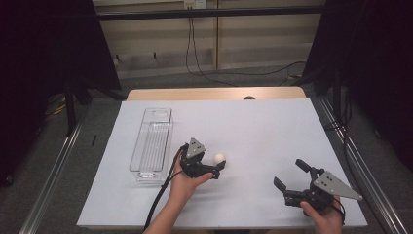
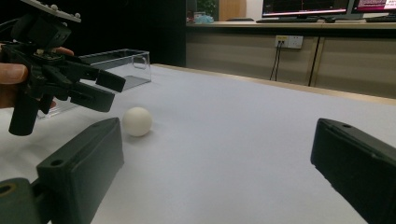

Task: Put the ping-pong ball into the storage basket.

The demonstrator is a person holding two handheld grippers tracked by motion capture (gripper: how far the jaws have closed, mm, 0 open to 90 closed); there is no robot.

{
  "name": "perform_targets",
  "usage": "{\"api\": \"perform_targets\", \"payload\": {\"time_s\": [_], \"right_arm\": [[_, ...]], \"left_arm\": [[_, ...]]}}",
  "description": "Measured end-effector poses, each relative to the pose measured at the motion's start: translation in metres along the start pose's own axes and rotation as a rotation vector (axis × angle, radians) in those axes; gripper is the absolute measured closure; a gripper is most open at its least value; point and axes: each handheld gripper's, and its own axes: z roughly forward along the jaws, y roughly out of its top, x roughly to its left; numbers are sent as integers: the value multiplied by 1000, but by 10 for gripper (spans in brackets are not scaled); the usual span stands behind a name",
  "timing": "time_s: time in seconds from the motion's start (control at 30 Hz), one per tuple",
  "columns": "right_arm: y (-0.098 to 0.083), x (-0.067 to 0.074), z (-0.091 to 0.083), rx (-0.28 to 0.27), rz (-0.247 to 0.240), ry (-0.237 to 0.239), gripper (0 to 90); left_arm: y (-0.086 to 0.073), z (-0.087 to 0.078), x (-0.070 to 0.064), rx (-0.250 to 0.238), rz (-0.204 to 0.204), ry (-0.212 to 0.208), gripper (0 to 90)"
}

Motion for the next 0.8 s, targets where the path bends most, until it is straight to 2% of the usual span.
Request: {"api": "perform_targets", "payload": {"time_s": [0.3,0.33,0.8], "right_arm": [[0,0,0,2,-2,1,21],[0,0,0,2,-2,2,21],[0,0,0,4,-1,2,21]], "left_arm": [[3,5,-1,1,-6,-14,23],[4,6,-2,1,-22,-4,23],[6,12,4,29,-41,5,29]]}}
